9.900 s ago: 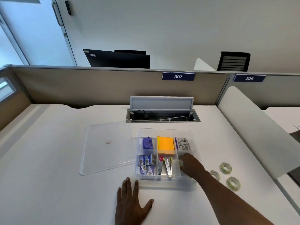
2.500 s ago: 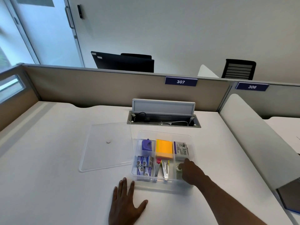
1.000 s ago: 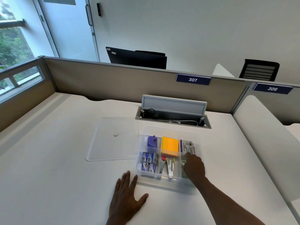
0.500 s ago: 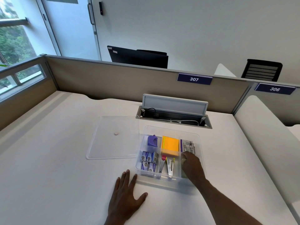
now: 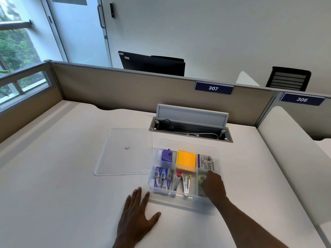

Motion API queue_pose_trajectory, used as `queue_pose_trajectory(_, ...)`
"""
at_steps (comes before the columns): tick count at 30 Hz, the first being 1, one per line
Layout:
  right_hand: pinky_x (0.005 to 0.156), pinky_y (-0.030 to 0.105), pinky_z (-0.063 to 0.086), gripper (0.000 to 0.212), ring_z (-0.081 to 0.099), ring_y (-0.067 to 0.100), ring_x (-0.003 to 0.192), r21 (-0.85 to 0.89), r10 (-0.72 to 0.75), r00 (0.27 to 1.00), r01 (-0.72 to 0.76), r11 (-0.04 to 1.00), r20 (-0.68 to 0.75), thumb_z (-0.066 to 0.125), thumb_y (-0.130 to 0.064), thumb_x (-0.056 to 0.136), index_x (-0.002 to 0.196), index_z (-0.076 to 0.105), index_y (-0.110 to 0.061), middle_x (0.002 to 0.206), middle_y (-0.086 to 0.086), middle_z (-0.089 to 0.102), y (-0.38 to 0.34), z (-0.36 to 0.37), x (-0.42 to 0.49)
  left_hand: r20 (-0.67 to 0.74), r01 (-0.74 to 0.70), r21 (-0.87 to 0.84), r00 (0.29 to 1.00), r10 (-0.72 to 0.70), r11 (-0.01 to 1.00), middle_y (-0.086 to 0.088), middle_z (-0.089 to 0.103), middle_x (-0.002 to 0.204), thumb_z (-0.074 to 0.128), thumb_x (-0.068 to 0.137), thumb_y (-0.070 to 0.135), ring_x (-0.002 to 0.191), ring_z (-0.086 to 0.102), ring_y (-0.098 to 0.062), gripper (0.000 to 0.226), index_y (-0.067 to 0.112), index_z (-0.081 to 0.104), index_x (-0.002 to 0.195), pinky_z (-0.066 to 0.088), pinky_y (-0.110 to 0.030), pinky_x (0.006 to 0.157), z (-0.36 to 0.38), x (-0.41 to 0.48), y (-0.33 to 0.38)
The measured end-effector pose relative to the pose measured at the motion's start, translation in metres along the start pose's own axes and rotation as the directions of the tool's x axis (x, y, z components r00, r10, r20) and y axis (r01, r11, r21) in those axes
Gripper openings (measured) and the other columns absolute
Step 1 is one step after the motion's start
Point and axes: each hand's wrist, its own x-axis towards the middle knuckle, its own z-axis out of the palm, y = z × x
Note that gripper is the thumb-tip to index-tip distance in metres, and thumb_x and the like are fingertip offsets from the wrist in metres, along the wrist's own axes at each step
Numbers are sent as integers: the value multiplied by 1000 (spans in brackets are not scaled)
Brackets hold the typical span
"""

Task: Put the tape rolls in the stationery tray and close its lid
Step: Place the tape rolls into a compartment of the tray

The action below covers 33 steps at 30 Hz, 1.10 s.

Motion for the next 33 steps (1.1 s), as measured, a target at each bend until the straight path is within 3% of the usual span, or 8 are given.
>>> queue_pose_trajectory(5, 78, 38, 53, 19, 63, 34, 93, -56, -2, 1000, 0, 998, -28, 50, -8, 86, 102, 56, 0, 101, 19, 64, 3, -5, -2, -35, -16, 1, 999, 16, 1000, -9, 25, 155, 37, 75, 80, 143, 23, -23, 88, 25, 36, 143, -9, -24, 112, 1, 0, 0)
queue_pose_trajectory(9, 80, 34, 56, 25, 67, 34, 97, -105, 36, 989, -21, 994, 142, 52, -6, 83, 105, 62, 1, 106, 19, 68, -1, -15, 5, -61, -26, 2, 998, 26, 1000, -8, 20, 157, 34, 74, 81, 145, 17, -22, 90, 26, 31, 145, -11, -24, 112, 3, 0, -1)
queue_pose_trajectory(16, 87, 33, 54, 29, 65, 28, 108, -245, -28, 939, 118, 962, 342, 55, -12, 81, 108, 64, -4, 115, 13, 68, -2, -16, 5, -80, -27, 16, 996, 28, 999, -6, 13, 159, 27, 73, 84, 146, 11, -19, 92, 29, 26, 147, -15, -23, 112, 7, 1, -3)
queue_pose_trajectory(25, 91, 35, 52, 29, 63, 30, 109, -255, -67, 933, 165, 953, 353, 54, -18, 84, 108, 63, -6, 116, 13, 67, -2, -14, -2, -71, -22, 1, 997, 22, 1000, -7, 20, 157, 34, 75, 80, 145, 15, -20, 88, 26, 33, 145, -10, -24, 113, 5, 0, -2)
queue_pose_trajectory(33, 84, 29, 52, 36, 65, 26, 105, -239, 36, 922, 63, 969, 385, 68, -18, 73, 107, 64, -8, 112, 9, 69, -16, -17, -1, -79, -20, 7, 997, 20, 1000, -4, 12, 159, 26, 74, 84, 146, 7, -17, 91, 29, 26, 147, -12, -24, 113, 8, 0, -3)
